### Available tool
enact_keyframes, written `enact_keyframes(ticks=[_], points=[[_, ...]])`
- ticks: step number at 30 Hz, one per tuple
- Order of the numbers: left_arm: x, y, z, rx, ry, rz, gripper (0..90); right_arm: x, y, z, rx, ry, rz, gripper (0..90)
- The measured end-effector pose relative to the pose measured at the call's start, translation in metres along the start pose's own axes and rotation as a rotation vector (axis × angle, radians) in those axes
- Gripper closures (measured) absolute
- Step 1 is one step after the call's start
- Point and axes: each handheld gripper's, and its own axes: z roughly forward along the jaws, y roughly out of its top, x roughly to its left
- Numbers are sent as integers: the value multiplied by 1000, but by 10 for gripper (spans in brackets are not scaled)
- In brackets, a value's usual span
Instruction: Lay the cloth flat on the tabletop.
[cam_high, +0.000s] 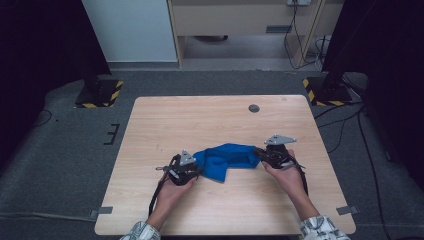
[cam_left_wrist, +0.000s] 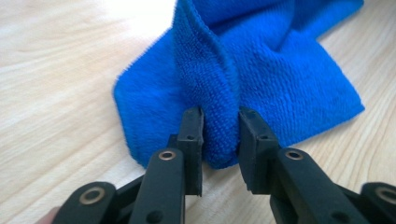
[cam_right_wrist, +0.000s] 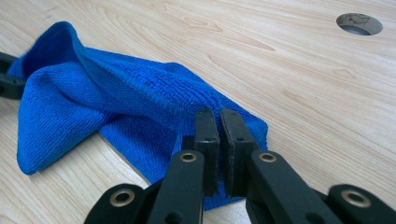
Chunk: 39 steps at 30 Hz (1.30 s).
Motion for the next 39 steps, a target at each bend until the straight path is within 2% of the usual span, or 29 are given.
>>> enact_keyframes(ticks=[3,4,6,7,11,17,21,26,34,39], points=[[3,2,-5,-34,16,-21,743,-1,1,-2,-8,-4,6,867],[5,3,-7,-43,36,-27,751,-1,1,-2,-9,-5,9,867],[9,6,-11,-85,45,-77,780,-1,1,-4,-15,-7,9,869],[10,8,-12,-100,46,-88,810,-1,2,-5,-22,-11,17,869],[11,12,-15,-115,59,-88,843,-2,5,-10,-38,-16,10,870],[20,19,-23,-157,80,-126,851,-4,10,-20,-68,-21,18,871],[25,23,-29,-185,79,-141,861,-4,13,-28,-85,-26,18,871],[28,24,-32,-184,78,-145,868,-5,12,-30,-91,-27,12,870],[31,22,-30,-159,80,-151,871,-8,3,-18,-43,-22,5,870],[32,23,-33,-164,77,-156,872,-8,5,-20,-56,-15,10,871]])
